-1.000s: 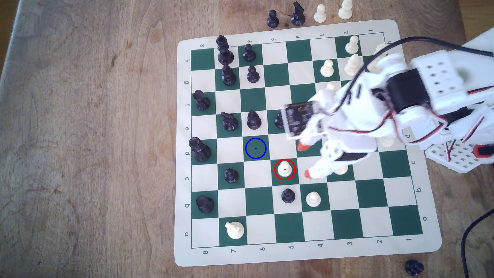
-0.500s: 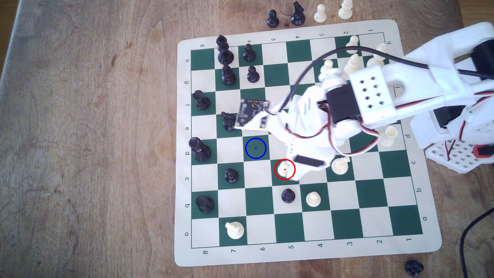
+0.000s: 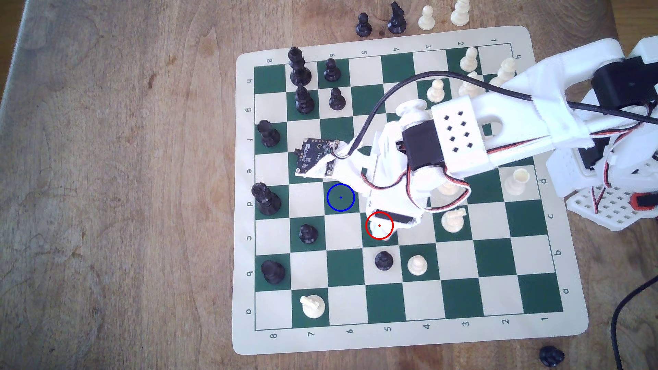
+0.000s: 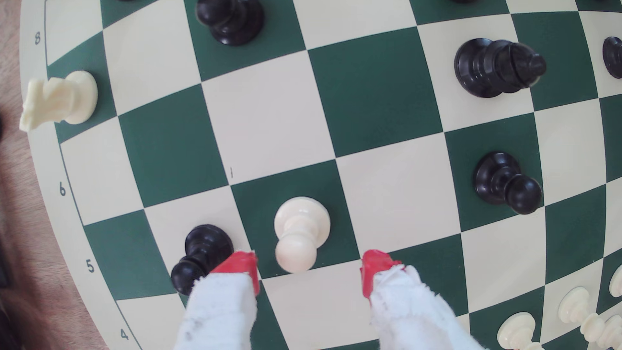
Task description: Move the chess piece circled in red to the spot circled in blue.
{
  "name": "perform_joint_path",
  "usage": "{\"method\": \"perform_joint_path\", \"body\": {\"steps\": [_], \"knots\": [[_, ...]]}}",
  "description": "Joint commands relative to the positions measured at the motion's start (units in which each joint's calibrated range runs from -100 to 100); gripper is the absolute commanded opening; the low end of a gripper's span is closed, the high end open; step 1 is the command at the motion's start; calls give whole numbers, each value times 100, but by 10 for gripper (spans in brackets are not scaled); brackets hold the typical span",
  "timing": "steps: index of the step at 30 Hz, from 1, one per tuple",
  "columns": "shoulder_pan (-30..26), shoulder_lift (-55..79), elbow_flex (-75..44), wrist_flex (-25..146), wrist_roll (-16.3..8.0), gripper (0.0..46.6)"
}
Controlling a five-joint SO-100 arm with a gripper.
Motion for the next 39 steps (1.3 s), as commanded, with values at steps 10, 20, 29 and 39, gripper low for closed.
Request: {"method": "perform_joint_path", "body": {"steps": [10,20,29,39], "knots": [[-64,95,-559,-301,-39,148],[-158,248,-559,-416,-54,142],[-166,290,-523,-416,-54,131],[-189,367,-586,-399,-54,95]]}}
